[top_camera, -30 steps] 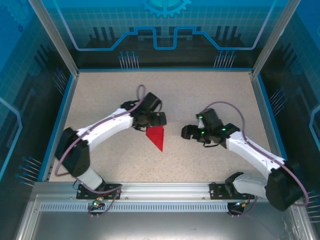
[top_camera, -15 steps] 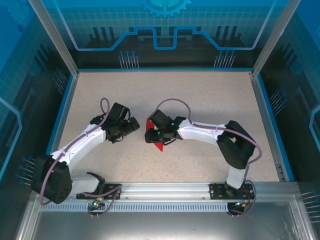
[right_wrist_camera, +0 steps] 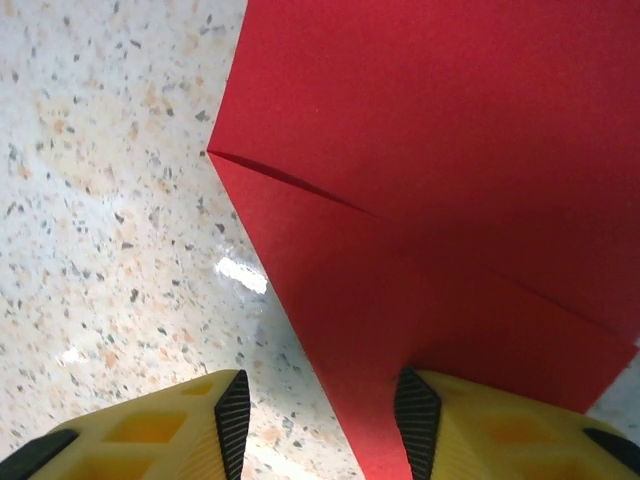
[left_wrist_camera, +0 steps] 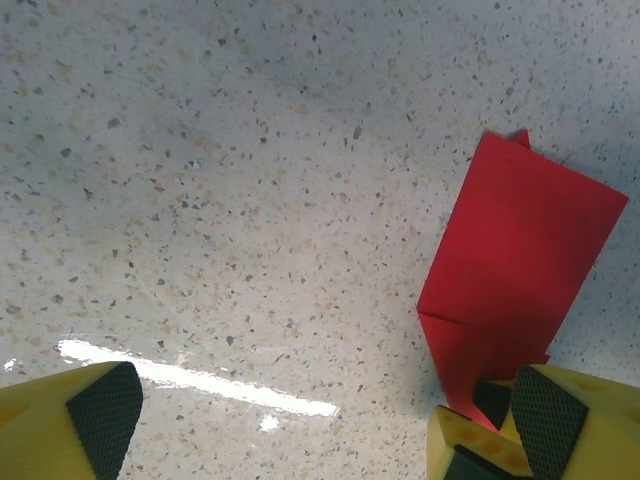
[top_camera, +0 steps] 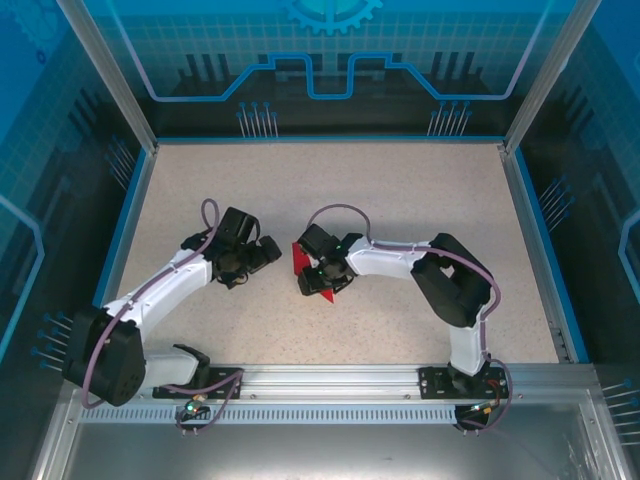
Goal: Fold a paper plane with a square sheet of paper (pick it up from the middle)
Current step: Move the paper to the center of the table, then fold the wing for the fifth time at the center of the table.
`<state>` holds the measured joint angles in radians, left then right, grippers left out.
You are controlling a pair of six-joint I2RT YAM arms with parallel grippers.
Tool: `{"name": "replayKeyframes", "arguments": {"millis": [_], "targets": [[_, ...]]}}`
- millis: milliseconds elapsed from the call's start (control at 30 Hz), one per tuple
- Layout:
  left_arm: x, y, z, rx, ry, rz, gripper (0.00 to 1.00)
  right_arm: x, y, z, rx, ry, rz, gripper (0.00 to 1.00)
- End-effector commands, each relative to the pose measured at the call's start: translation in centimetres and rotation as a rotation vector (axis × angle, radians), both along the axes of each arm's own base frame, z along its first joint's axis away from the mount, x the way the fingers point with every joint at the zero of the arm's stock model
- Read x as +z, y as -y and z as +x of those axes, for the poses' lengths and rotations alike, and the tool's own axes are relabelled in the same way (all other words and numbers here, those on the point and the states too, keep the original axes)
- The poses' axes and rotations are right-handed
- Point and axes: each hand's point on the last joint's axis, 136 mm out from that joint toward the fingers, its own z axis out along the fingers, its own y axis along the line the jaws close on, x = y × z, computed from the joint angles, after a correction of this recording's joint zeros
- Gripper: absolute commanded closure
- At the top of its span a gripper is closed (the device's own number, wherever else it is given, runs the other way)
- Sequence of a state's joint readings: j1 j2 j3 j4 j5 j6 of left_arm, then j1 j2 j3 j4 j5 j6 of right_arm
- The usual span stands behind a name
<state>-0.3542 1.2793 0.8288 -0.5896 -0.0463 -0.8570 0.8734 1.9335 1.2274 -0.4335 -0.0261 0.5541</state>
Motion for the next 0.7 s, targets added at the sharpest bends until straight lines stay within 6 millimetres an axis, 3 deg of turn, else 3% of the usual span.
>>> {"name": "replayKeyframes", "arguments": {"millis": [0,67,167,300,367,467,667], "targets": [[-0.3,0.7,0.1,-0.038,-0.005,-0.038,0.01,-2.2,4.5,-3.7,0.228,-0.097,-0.132,0.52],[-0.5,1.2,0.0,-0.055,-0.003,-0.064,0.01,-1.8,5.8,-4.6,0.278,-0.114,-0.132,0.52],[-0.6,2.0,0.0,-0.074,0.004,-0.112,0.01,1.0,5.4,-4.8,0.316,-0.082,-0.034,0.52],[-0.7,3.2,0.0,-0.092,0.016,-0.169,0.01,6.2,3.8,-2.7,0.207,0.030,0.127,0.49],[-0.6,3.7,-0.1,-0.098,0.021,-0.183,0.01,7.6,3.6,-1.5,0.095,0.068,0.178,0.47],[-0.6,4.6,-0.5,-0.108,0.033,-0.204,0.01,7.7,3.7,-0.8,-0.057,0.063,0.229,0.47],[-0.6,5.6,-1.5,-0.104,0.047,-0.248,0.01,5.4,3.9,-0.7,-0.180,0.015,0.261,0.47]]}}
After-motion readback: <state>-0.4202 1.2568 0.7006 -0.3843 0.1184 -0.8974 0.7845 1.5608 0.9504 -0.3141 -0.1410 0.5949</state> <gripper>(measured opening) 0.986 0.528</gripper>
